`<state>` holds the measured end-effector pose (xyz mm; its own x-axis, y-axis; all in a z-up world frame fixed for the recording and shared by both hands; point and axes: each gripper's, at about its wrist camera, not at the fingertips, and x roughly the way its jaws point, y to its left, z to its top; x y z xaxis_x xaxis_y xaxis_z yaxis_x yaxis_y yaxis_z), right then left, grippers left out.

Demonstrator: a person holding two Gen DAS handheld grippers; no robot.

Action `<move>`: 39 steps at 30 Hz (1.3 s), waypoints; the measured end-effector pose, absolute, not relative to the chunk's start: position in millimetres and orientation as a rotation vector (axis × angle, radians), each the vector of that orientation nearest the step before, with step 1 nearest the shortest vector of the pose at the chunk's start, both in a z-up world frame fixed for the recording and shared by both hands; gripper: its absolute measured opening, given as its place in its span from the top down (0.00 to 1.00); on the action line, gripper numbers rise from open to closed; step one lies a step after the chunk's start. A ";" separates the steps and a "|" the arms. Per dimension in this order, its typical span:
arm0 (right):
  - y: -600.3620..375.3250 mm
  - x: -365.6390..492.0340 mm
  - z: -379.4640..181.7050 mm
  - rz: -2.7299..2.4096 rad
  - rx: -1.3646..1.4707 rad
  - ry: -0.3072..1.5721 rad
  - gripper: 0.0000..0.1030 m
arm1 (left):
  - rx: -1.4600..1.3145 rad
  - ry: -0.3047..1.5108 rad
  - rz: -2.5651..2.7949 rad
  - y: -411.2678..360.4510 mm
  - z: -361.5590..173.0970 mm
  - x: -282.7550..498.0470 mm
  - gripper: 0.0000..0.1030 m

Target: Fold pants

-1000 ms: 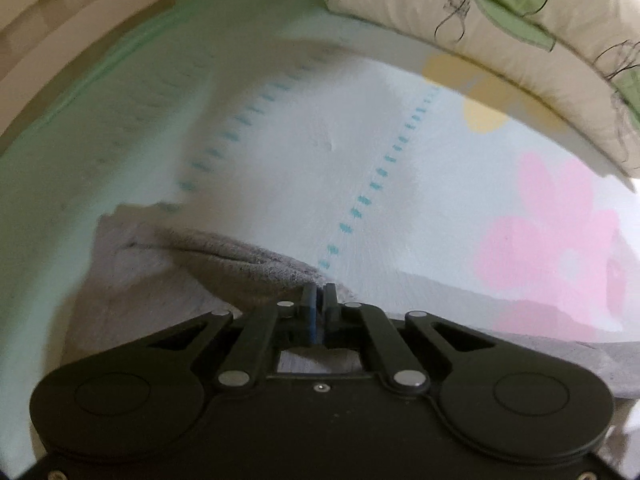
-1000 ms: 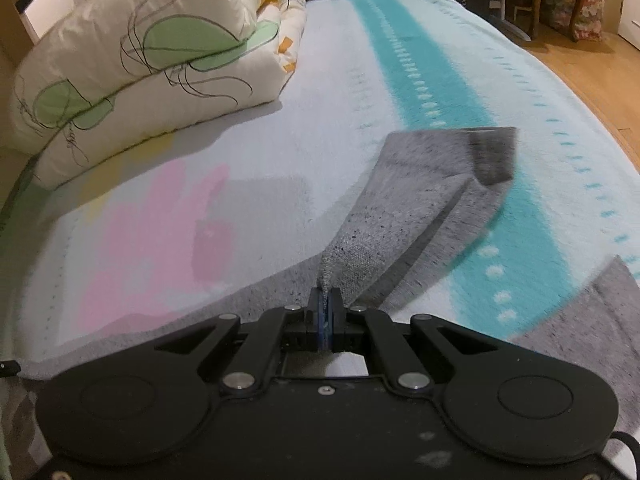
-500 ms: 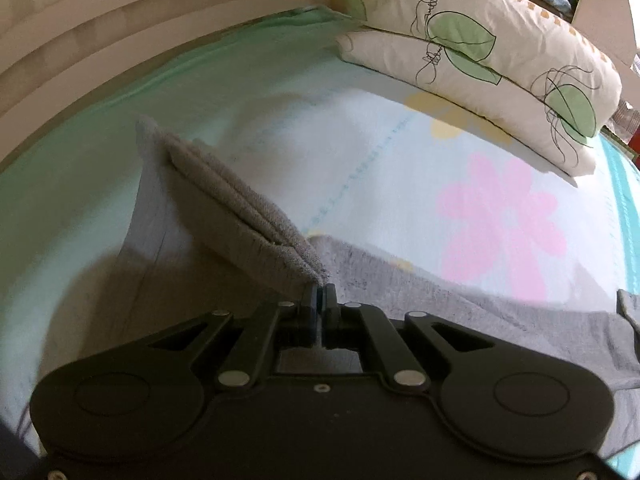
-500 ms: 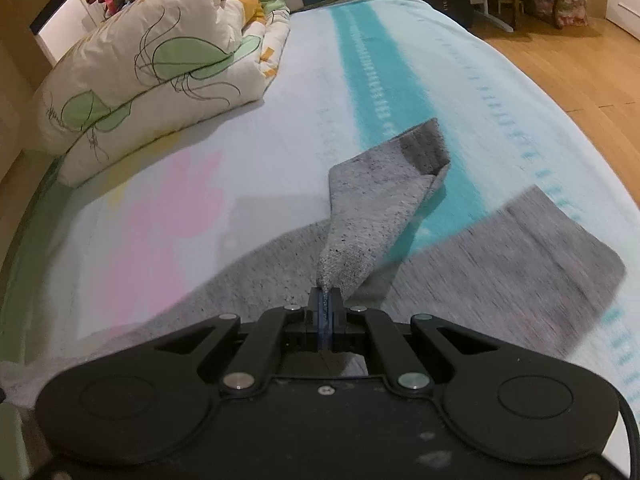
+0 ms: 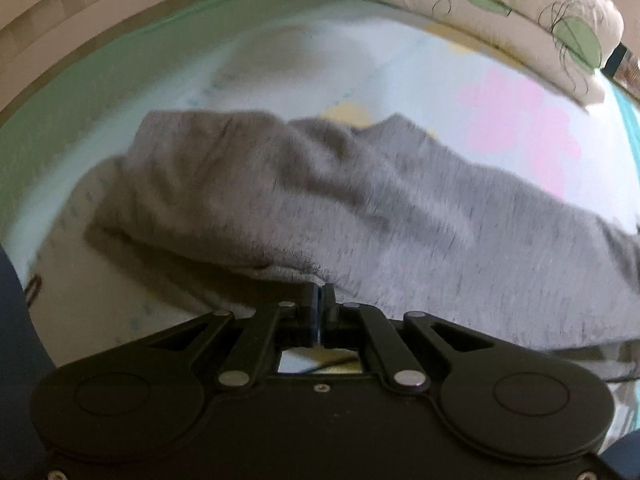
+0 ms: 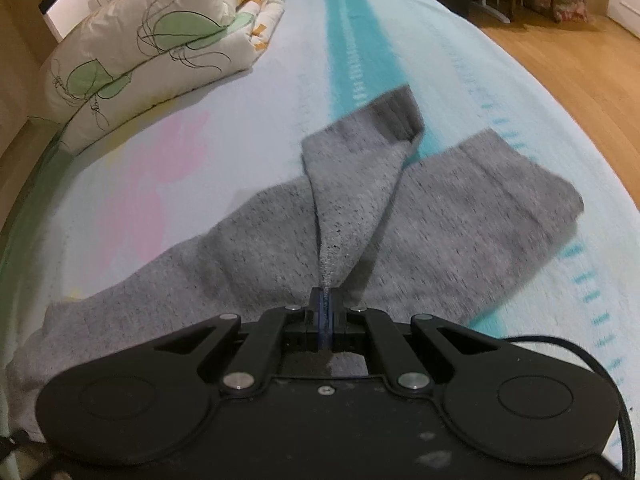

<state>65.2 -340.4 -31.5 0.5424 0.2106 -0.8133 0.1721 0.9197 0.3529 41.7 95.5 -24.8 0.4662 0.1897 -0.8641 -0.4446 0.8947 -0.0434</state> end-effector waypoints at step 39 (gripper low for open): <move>-293.8 103.2 -62.4 -0.113 -0.011 0.931 0.78 | -0.101 1.203 -0.138 11.7 -69.6 119.9 0.61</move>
<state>103.2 -293.8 -62.4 0.5915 -0.1023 -0.7998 0.0924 0.9940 -0.0588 119.8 11.7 -69.6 0.3524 -0.1598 -0.9221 0.0524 0.9871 -0.1510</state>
